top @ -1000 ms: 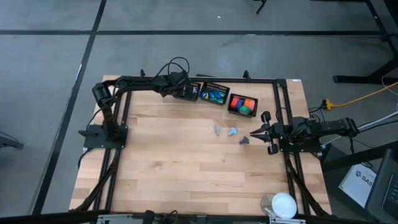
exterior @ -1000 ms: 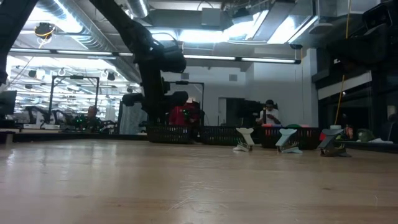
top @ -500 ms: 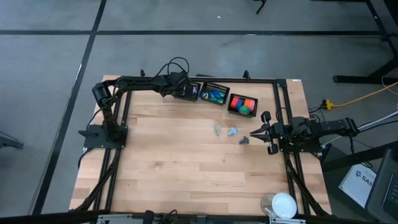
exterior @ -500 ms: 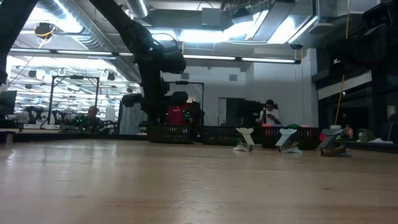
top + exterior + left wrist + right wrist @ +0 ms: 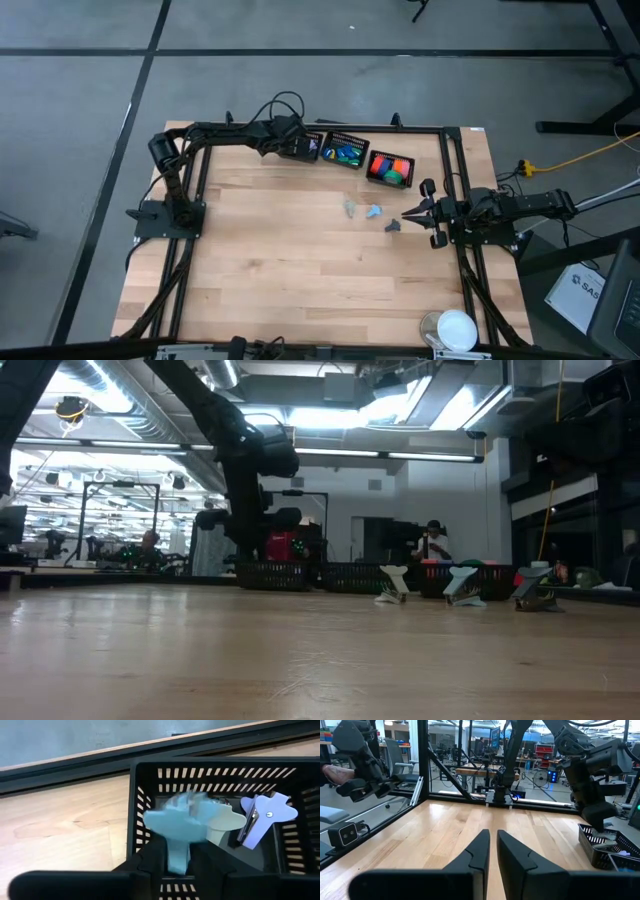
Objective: Pick and place Stapler, Stapler remover, tape
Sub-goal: Put the blue stapler remover into the left black bin, then put the gray stapler remover into the left black bin
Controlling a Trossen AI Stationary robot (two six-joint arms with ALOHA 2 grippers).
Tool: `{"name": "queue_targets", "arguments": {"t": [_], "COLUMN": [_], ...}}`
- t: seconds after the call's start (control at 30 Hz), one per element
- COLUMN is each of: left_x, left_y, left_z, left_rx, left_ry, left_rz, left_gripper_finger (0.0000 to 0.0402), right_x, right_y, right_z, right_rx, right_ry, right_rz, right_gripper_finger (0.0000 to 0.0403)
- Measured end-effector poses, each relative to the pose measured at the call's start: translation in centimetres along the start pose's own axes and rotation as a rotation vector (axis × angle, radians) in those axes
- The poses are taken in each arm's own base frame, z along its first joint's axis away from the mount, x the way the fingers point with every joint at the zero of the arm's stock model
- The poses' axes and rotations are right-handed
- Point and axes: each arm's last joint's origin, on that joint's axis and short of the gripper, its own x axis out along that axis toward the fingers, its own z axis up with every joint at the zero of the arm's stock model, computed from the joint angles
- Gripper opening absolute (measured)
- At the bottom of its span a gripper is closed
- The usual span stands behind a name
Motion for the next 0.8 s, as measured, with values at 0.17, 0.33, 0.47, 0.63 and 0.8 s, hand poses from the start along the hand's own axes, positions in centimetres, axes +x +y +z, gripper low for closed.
{"name": "queue_targets", "arguments": {"t": [0.17, 0.33, 0.47, 0.63, 0.8], "left_x": [0.0, -0.2, -1.2, -4.0, -7.7], "left_y": [0.0, 0.1, 0.0, -0.5, -1.2], "left_z": [0.0, 0.1, 0.4, 0.5, 0.2], "left_rx": [0.003, -0.015, -0.009, 0.016, 0.061], "left_ry": [-0.015, -0.023, -0.053, -0.142, -0.22], "left_rz": [0.017, 0.02, 0.005, -0.011, -0.08], "left_gripper_finger": [0.012, 0.0146, 0.0154, 0.0155, 0.0155], "right_x": [0.0, 0.0, 0.0, 0.0, 0.0], "right_y": [0.0, 0.0, 0.0, 0.0, 0.0], "right_z": [0.0, 0.0, 0.0, 0.0, 0.0], "right_rx": [0.0, 0.0, 0.0, 0.0, 0.0], "right_ry": [0.0, 0.0, 0.0, 0.0, 0.0], "right_rz": [0.0, 0.0, 0.0, 0.0, 0.0], "right_gripper_finger": [0.0039, 0.0039, 0.0039, 0.0039, 0.0039]}}
